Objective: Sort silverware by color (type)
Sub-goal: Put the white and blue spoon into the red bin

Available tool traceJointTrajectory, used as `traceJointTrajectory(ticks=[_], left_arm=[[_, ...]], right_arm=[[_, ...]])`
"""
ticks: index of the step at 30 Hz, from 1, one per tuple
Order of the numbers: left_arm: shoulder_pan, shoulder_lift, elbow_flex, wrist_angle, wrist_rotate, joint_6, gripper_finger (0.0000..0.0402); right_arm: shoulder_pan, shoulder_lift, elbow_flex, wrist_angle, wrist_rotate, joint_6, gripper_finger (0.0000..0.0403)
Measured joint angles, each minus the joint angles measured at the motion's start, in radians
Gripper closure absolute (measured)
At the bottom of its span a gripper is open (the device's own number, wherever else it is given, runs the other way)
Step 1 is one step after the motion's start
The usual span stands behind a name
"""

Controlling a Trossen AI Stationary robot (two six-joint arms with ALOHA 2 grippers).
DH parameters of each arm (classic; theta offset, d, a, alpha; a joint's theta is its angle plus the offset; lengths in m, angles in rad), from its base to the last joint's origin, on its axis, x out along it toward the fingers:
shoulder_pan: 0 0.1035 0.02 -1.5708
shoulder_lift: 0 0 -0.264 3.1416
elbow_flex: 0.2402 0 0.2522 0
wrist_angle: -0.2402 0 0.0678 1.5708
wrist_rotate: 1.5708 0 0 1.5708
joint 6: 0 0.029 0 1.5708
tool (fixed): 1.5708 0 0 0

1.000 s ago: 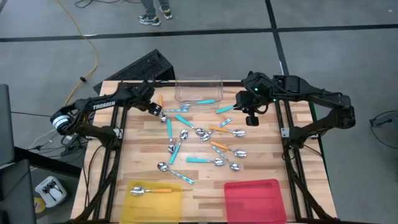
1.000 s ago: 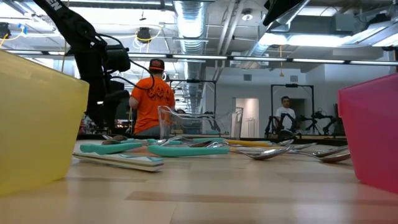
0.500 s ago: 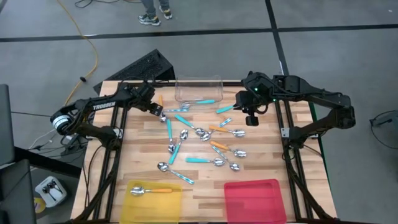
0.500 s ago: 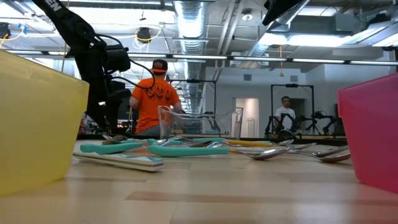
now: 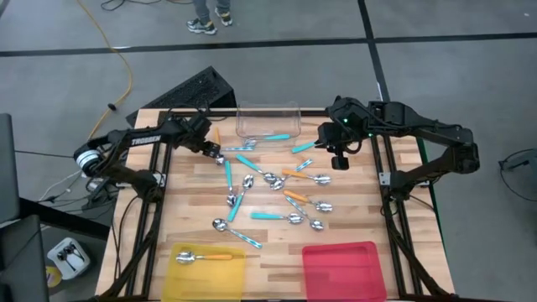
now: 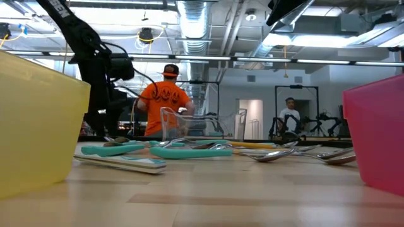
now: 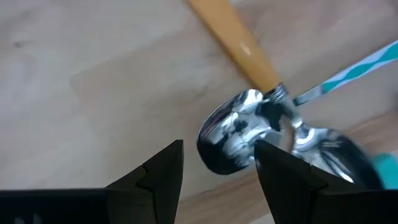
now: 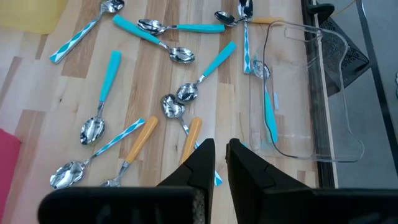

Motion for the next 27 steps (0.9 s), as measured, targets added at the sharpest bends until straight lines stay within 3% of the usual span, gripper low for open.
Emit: traceJointTrajectory(ticks=[5, 19, 23, 27], left_arm=[[-0.006, 0.061, 0.001, 0.024, 0.028, 0.000, 0.0221], [-0.010, 0.060, 0.001, 0.052, 0.034, 0.009, 0.0225], [-0.011, 0.060, 0.001, 0.061, 0.046, 0.025, 0.0257], [-0.011, 0.060, 0.001, 0.063, 0.049, 0.035, 0.0320]], right_arm=[[0.000, 0.000, 0.000, 0.000, 0.000, 0.000, 0.0337], [0.000, 0.000, 0.000, -0.004, 0.000, 0.008, 0.0337], [0.000, 0.000, 0.000, -0.003, 0.000, 0.009, 0.0337], [0.000, 0.000, 0.000, -0.003, 0.000, 0.010, 0.0337]])
